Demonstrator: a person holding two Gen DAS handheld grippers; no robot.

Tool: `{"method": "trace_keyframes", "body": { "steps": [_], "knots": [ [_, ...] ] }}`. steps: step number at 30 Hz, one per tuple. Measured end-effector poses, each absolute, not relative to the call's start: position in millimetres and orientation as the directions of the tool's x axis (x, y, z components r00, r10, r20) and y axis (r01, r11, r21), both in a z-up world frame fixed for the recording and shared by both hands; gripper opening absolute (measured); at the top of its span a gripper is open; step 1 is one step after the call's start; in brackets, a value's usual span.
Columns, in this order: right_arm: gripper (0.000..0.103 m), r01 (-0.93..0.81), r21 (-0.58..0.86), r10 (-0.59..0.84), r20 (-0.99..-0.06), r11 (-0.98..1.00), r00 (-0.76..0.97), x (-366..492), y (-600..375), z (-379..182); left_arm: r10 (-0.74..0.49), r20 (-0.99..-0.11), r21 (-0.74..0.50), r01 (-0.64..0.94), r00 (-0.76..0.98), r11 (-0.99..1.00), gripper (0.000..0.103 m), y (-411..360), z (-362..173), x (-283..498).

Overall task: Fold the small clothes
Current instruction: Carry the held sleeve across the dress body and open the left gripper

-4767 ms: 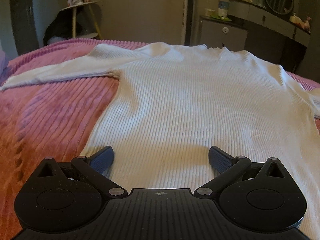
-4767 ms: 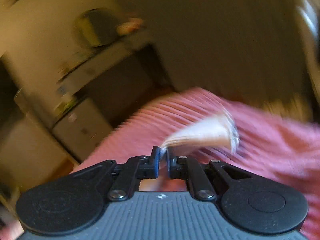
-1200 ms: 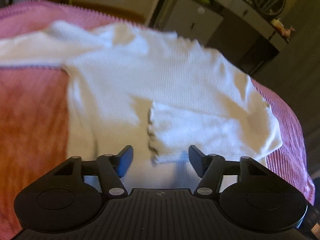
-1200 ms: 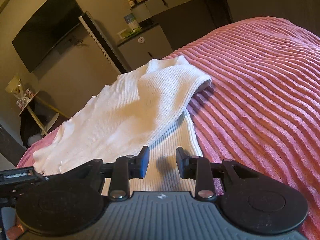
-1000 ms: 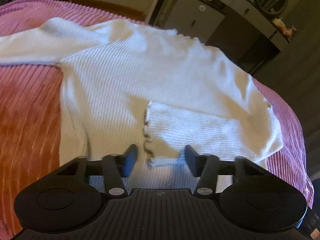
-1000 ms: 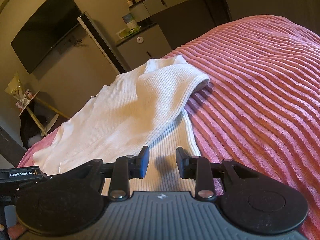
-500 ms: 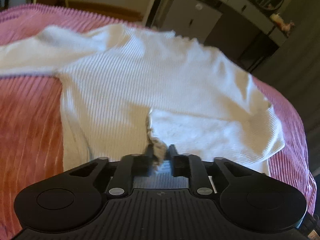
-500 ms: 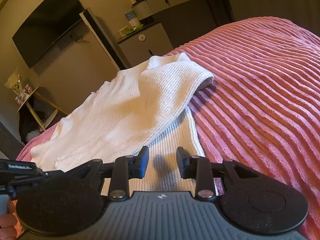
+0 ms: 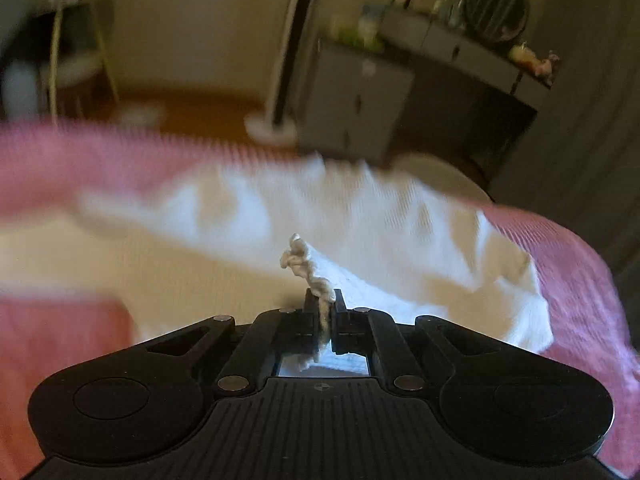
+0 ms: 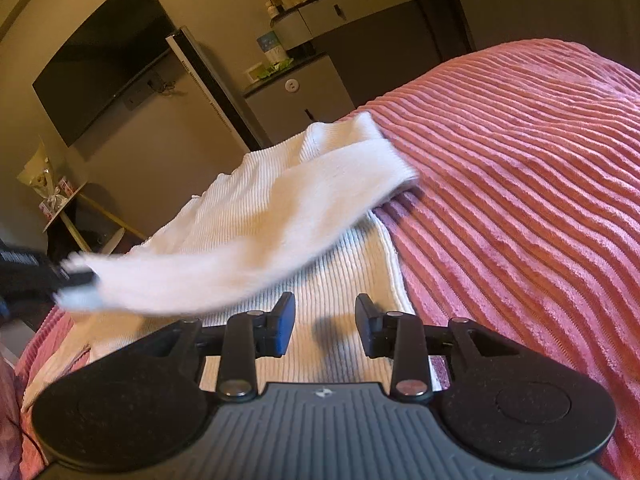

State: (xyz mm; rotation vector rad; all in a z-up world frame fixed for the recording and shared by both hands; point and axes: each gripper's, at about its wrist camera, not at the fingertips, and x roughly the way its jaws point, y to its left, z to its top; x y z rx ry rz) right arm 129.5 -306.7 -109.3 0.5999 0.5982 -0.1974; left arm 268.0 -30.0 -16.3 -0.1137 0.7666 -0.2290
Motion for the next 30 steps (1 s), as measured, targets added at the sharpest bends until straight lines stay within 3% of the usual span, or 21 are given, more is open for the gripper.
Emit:
{"method": "trace_keyframes", "body": {
  "steps": [4, 10, 14, 17, 18, 23, 26, 30],
  "knots": [
    [0.032, 0.34, 0.473, 0.004, -0.589, 0.813, 0.808, 131.9, -305.5, -112.0, -0.15, -0.648, -0.098, 0.113, 0.747, 0.989, 0.009, -15.2, -8.0, 276.1],
    [0.036, 0.334, 0.435, -0.001, -0.607, 0.836, 0.795, 136.6, -298.3, -116.4, -0.077, -0.723, -0.027, 0.082, 0.687, 0.996, 0.024, -7.8, -51.9, 292.0],
    [0.038, 0.331, 0.443, 0.002, -0.601, 0.833, 0.799, 137.1, -299.3, -117.4, -0.071, -0.768, -0.076, 0.02, 0.637, 0.997, 0.027, 8.8, -75.9, 302.6],
    [0.038, 0.328, 0.453, 0.006, -0.594, 0.829, 0.805, 137.7, -300.3, -118.7, -0.068, -0.758, -0.115, -0.031, 0.649, 0.993, 0.043, 23.9, -75.3, 303.5],
    [0.038, 0.323, 0.47, 0.018, -0.587, 0.822, 0.809, 139.4, -302.6, -118.4, -0.068, -0.758, -0.121, -0.037, 0.648, 0.992, 0.043, 26.3, -76.0, 303.3],
    [0.038, 0.297, 0.618, 0.081, -0.508, 0.728, 0.857, 154.1, -333.4, -111.3, -0.103, -0.778, -0.121, 0.013, 0.62, 0.993, 0.04, 23.8, -78.3, 305.6],
    [0.038, 0.301, 0.659, 0.06, -0.466, 0.689, 0.883, 161.0, -353.8, -107.3, -0.126, -0.775, -0.139, 0.029, 0.619, 0.99, 0.029, 21.9, -79.5, 307.2],
    [0.038, 0.342, 0.703, 0.072, -0.487, 0.623, 0.87, 181.9, -375.6, -120.5, -0.119, -0.773, -0.136, 0.021, 0.623, 0.991, 0.01, 20.5, -78.7, 309.3]
  ]
}}
